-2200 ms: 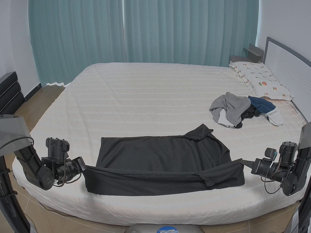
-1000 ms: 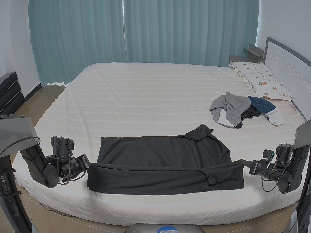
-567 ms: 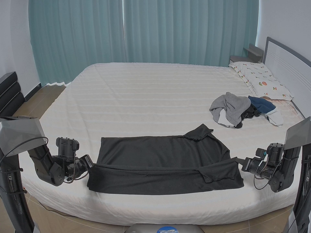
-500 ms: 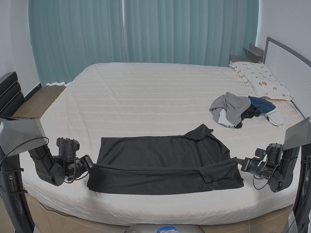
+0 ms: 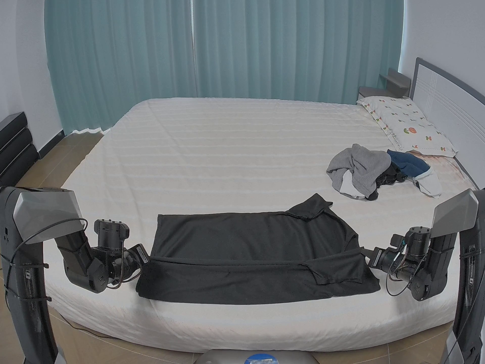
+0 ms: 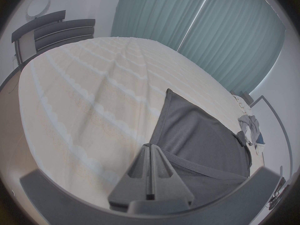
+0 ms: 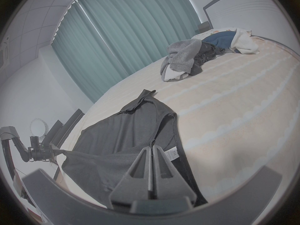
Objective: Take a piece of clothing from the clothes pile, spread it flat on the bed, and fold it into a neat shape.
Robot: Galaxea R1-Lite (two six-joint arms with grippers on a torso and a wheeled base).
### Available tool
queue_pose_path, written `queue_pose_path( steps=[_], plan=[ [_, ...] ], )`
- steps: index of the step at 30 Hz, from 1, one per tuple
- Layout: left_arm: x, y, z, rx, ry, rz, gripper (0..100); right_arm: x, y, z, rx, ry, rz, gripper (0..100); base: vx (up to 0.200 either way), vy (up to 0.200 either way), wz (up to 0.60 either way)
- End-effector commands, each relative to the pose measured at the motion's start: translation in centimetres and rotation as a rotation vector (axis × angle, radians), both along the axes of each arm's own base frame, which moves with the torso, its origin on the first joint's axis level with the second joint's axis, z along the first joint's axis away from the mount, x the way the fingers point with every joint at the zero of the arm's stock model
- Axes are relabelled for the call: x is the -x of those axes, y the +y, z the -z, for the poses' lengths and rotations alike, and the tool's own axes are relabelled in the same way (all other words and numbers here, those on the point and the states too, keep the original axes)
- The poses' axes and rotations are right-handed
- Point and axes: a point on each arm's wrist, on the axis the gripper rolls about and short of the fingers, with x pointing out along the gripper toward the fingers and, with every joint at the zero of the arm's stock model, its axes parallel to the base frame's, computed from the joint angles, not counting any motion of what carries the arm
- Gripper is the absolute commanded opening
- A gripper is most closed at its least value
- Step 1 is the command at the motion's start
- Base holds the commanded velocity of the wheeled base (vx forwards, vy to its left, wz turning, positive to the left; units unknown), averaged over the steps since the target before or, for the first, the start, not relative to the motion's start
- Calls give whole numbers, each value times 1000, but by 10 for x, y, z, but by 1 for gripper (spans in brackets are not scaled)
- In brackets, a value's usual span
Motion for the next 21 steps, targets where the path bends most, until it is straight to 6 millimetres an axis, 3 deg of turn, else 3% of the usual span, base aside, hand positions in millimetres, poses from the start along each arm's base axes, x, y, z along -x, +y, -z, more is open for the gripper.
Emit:
queue_pose_path(
  steps=[1, 8, 9, 11, 12, 21],
  plan=[
    [-4, 0, 12, -11, 21, -11, 0, -6, 3, 11, 6, 1, 3, 0, 0, 0, 0],
    [-10, -1, 19, -8, 24, -14, 0, -12, 3, 19, 6, -2, 7, 0, 0, 0, 0],
    [-11, -1, 20, -6, 23, -17, 100, -12, 3, 19, 6, -3, 7, 0, 0, 0, 0],
    [-12, -1, 20, 0, 18, -20, 100, -12, 3, 19, 3, -1, 8, 0, 0, 0, 0],
    [-12, -1, 19, 4, 16, -23, 100, -12, 3, 20, 3, -1, 8, 100, 0, 0, 0],
    [-14, 2, 14, 32, -3, -56, 100, -18, 0, 17, -90, 6, 60, 100, 0, 0, 0]
  ],
)
